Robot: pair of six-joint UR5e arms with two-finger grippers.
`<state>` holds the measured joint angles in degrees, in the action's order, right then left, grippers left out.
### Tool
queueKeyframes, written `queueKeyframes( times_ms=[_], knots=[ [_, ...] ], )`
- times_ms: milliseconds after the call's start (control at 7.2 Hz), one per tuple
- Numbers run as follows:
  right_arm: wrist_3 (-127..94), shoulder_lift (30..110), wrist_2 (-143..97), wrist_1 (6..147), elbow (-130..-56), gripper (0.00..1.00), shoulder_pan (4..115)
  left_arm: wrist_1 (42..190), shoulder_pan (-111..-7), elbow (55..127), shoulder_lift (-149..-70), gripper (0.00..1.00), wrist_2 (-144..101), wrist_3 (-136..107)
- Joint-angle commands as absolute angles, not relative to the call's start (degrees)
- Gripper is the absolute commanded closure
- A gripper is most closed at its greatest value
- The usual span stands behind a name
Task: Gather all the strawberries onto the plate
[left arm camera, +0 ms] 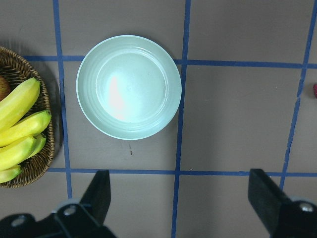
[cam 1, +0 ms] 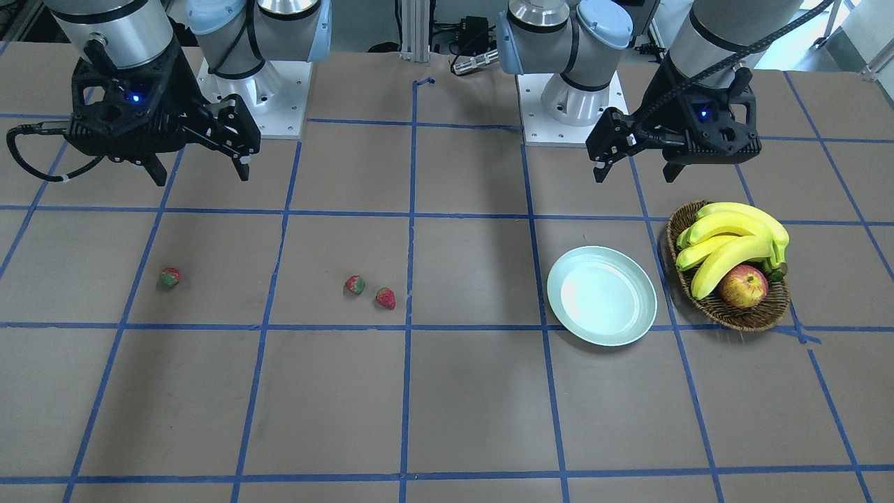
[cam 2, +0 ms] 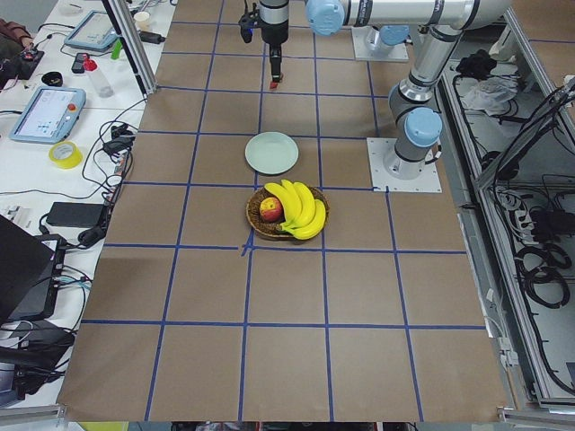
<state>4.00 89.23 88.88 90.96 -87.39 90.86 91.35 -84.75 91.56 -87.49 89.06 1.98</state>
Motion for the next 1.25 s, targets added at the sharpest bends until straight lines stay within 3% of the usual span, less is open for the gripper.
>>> queueKeyframes(
  times_ms=[0, 417, 833, 1111],
  knots=[
    [-3.8, 83.6, 88.4, 97.2, -87.2, 0.00, 95.2, 91.3, -84.5, 91.7, -87.5, 0.00, 88.9, 1.9],
    [-12.5, 73.7, 88.1, 104.8, -90.4, 0.00, 103.7, 91.2, -84.5, 91.5, -87.5, 0.00, 89.1, 1.9],
    [-16.7, 67.3, 87.5, 123.5, -102.3, 0.00, 107.7, 91.2, -84.5, 92.0, -87.5, 0.00, 89.4, 2.1],
    [-17.7, 63.2, 87.9, 128.8, -103.4, 0.00, 109.9, 91.4, -84.4, 92.1, -87.7, 0.00, 89.4, 2.1]
  ],
)
